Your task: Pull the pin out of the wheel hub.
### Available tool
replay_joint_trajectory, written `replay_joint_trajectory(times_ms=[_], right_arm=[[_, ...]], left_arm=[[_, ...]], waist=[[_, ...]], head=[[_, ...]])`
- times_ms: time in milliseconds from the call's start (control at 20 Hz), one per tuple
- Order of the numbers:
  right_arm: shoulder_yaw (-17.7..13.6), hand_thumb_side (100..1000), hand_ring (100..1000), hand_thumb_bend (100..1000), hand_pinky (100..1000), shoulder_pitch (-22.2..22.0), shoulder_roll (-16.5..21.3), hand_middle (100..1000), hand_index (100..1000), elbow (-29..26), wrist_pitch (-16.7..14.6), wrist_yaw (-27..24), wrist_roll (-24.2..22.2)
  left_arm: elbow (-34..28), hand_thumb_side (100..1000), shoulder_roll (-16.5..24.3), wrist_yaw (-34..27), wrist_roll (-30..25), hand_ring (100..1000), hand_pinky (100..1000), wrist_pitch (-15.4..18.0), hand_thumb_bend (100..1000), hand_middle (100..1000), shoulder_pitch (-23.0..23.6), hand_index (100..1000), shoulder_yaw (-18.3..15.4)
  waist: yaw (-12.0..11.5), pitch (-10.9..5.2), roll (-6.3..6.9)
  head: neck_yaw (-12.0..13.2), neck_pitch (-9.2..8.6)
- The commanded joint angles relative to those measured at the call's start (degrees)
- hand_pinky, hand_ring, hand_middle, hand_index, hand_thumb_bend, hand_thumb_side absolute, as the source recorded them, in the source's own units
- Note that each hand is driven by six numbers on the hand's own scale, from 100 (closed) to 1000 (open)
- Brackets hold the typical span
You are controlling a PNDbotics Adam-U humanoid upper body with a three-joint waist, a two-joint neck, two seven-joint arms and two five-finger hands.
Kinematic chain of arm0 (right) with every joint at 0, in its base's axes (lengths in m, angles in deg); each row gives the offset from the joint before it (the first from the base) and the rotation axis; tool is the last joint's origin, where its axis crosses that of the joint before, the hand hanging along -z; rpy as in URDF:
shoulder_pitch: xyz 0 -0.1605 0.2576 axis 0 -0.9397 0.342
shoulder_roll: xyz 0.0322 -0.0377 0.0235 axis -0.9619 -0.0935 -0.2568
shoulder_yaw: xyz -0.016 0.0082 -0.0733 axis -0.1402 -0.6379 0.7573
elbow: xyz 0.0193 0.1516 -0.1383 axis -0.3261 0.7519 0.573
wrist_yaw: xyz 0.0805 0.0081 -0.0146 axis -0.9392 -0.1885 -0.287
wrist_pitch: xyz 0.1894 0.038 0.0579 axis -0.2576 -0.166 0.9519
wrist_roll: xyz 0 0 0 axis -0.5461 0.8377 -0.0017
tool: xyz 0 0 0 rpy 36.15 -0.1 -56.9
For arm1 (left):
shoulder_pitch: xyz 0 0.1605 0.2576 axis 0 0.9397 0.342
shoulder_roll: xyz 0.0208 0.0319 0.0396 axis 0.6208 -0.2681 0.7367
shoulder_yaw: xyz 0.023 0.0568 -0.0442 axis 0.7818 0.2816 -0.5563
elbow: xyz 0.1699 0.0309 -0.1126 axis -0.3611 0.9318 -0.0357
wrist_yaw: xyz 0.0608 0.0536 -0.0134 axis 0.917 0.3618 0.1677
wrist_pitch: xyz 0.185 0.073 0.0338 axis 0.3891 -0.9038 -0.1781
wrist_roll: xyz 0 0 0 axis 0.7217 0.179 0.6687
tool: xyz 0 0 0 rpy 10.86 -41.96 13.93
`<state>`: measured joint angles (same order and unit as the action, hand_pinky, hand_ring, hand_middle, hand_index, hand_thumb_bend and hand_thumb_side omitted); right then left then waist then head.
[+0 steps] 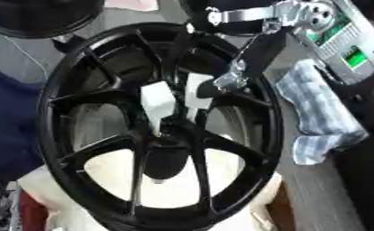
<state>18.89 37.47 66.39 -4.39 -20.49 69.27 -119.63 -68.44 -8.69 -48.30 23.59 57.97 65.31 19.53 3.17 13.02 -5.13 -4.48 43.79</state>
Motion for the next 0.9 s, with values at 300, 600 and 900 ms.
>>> replay_joint_trajectory(times_ms=[300,600,900], right_arm=[[-0.3,468,893,519,916,0.4,-0.1,797,854,-0.5,-0.7,2.2,0.9],[0.1,469,879,529,909,-0.8,-0.6,782,854,-1.2,-1.5,4.9,2.0],[-0.2,489,863,516,901,-1.9,-0.9,761,850,-0.6,-2.8,7.4,2.6]], left_arm=[[-0.1,937,-0.1,0.6,0.5,578,794,-0.1,126,455,0.2,678,-0.5],[0.4,939,-0.5,0.9,0.8,578,793,-0.2,126,455,0.0,677,-0.6],[0.7,939,-0.7,1.1,1.0,576,793,-0.2,126,455,-0.2,677,-0.6]], waist=[[0.4,-0.7,0.21],[0.7,-0.54,0.24],[1.1,-0.35,0.28]], head=[[0.8,0.32],[1.0,0.32],[0.8,0.32]])
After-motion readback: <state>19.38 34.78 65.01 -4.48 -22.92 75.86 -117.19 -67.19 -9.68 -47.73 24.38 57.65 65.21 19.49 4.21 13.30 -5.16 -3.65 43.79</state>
